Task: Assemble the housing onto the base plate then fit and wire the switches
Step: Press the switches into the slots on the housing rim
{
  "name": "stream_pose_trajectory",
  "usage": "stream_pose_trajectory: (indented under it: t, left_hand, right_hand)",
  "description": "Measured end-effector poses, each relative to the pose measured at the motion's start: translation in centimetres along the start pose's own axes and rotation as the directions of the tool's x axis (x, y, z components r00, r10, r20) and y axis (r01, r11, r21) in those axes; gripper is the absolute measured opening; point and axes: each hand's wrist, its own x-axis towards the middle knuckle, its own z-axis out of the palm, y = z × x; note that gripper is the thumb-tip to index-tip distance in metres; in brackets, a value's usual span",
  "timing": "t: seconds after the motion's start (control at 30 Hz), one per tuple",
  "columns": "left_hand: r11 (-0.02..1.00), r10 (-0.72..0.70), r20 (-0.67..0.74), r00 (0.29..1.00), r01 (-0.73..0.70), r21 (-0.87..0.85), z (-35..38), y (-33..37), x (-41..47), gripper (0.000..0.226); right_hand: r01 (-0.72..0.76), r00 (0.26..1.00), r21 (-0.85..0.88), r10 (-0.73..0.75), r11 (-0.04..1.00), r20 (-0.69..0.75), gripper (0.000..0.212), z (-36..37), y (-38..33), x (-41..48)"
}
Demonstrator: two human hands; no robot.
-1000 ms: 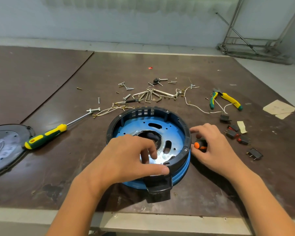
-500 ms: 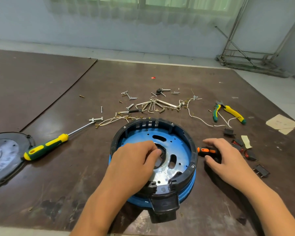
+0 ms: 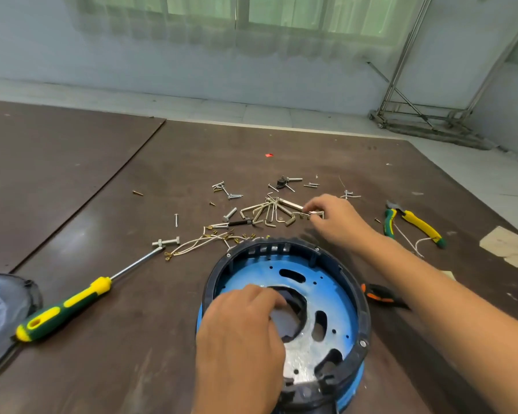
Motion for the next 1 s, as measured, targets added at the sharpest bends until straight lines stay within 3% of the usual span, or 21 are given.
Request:
stream_pose_trajectory:
  t: [0.1,0.37,0.53,0.63,0.77,0.93,1.0]
  left_hand:
    - [1.000,0.031,0.019,0.999,-0.031,0.007,0.3,-0.3,0.4,0.036]
    - [0.995,0.101,0.002,0.995,-0.101,0.025,1.5,-0.9,0.9,0.026]
    - [0.992,0.125,0.092,0.988,-0.126,0.006,1.5,-1.6,1.4,0.007]
    - [0.996,0.089,0.127,0.988,-0.087,-0.021,1.6,-1.6,1.2,0.022]
    - [0.998,0.055,0.096,0.994,-0.054,-0.012,1.5,-1.5,0.9,0.021]
    - [1.000,0.013,0.063,0.998,-0.014,0.023,1.3,-1.0,0.6,0.008]
    - [0.999,0.002,0.051,0.999,-0.004,0.035,1.1,-0.7,0.6,0.005]
  right_hand:
    - [-0.028,0.993,-0.118,0.041,0.993,0.113,0.041,0.8,0.4,5.8]
    - [0.027,0.984,-0.228,0.015,0.973,0.179,0.052,3.0,1.7,15.2]
    - [0.005,0.976,-0.233,0.047,0.973,0.214,0.058,4.1,1.9,16.7]
    - [0.025,0.991,-0.216,0.004,0.976,0.133,0.042,4.5,1.9,16.4]
    - [0.057,0.997,-0.160,-0.048,0.985,0.060,0.015,4.8,1.9,15.5]
    - [0.041,0.995,0.046,-0.036,0.998,-0.098,0.018,3.7,1.9,13.5]
    - [0.051,0.994,0.035,-0.047,0.998,-0.101,0.023,2.7,2.4,12.3]
